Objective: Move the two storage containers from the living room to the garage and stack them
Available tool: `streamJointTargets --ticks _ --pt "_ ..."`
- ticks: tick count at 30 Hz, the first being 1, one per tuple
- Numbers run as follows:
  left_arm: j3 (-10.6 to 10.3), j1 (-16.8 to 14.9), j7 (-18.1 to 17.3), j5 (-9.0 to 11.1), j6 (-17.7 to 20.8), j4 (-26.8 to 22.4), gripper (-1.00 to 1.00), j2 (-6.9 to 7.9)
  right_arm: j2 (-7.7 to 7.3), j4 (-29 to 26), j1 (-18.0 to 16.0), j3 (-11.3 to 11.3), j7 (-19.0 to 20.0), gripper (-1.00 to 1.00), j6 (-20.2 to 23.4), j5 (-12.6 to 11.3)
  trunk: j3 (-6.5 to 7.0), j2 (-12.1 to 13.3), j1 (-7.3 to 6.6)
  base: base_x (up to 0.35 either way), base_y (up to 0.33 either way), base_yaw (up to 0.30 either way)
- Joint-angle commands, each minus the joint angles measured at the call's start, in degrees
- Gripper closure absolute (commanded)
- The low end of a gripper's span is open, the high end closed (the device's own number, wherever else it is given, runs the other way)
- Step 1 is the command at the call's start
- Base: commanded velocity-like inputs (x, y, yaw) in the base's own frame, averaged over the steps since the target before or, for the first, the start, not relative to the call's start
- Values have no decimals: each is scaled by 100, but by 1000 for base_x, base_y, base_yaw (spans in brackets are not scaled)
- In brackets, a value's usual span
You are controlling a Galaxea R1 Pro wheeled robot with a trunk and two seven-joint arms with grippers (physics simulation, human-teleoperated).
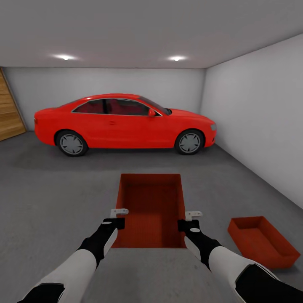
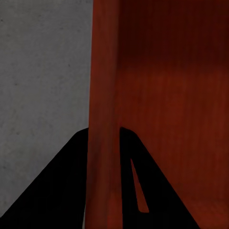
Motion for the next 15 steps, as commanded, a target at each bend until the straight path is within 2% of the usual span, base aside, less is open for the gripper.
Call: streamJointTargets --ticks 1,15 --pt "-26 1 35 -24 36 63 100 269 -1 -18 -12 -84 2 100 -222 22 -12 -13 7 322 0 0" --pt "-26 1 35 -24 36 64 100 268 -1 -17 -12 -85 2 100 -222 22 -12 -13 7 322 0 0"
